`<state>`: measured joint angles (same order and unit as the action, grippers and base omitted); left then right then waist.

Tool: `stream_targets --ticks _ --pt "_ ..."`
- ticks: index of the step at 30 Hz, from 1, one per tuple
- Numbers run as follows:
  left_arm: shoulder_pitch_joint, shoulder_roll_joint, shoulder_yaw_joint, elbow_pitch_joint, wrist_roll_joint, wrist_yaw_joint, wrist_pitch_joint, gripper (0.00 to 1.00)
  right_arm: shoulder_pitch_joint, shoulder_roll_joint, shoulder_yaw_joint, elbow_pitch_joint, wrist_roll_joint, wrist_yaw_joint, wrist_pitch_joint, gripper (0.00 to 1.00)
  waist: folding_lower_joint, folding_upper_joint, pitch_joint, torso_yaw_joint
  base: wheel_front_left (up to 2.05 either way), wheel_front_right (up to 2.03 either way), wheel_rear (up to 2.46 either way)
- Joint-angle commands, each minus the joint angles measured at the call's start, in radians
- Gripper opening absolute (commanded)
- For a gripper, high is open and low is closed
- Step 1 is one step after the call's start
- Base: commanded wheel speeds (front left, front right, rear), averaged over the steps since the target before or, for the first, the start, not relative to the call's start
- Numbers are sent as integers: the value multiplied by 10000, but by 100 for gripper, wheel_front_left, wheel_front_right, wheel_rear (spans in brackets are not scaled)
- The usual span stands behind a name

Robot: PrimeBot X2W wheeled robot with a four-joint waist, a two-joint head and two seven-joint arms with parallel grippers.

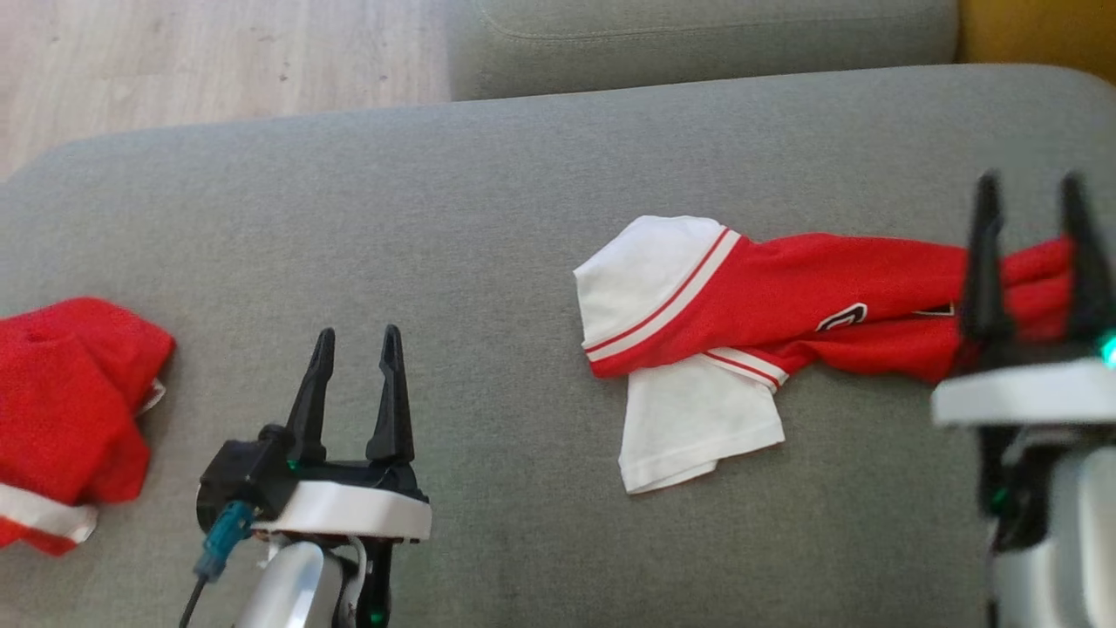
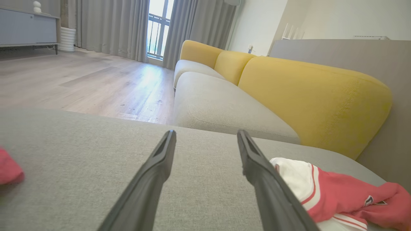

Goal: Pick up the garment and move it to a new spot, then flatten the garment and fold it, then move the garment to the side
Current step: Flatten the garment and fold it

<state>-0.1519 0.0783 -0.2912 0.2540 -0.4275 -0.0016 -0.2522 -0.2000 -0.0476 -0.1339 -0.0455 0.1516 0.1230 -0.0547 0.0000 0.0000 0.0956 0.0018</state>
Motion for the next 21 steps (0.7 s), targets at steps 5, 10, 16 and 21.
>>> stream_targets --ticks 5,10,16,21 --pt "-206 28 479 -390 203 -119 -95 100 918 -27 1467 484 650 77 -1370 100 0 0 -129 343 0 0 0" --pt "-46 -15 541 -491 200 -159 -95 100 1188 -27 1941 1020 478 77 -1824 100 0 0 -131 430 0 0 0" --pt "56 -51 617 -567 260 -203 -95 100 1066 -27 1843 1294 426 77 -1957 100 0 0 -95 447 0 0 0" --pt "-72 -95 539 -581 311 -265 -95 100 718 -26 1828 1617 25 77 -1776 100 0 0 145 654 0 0 0"
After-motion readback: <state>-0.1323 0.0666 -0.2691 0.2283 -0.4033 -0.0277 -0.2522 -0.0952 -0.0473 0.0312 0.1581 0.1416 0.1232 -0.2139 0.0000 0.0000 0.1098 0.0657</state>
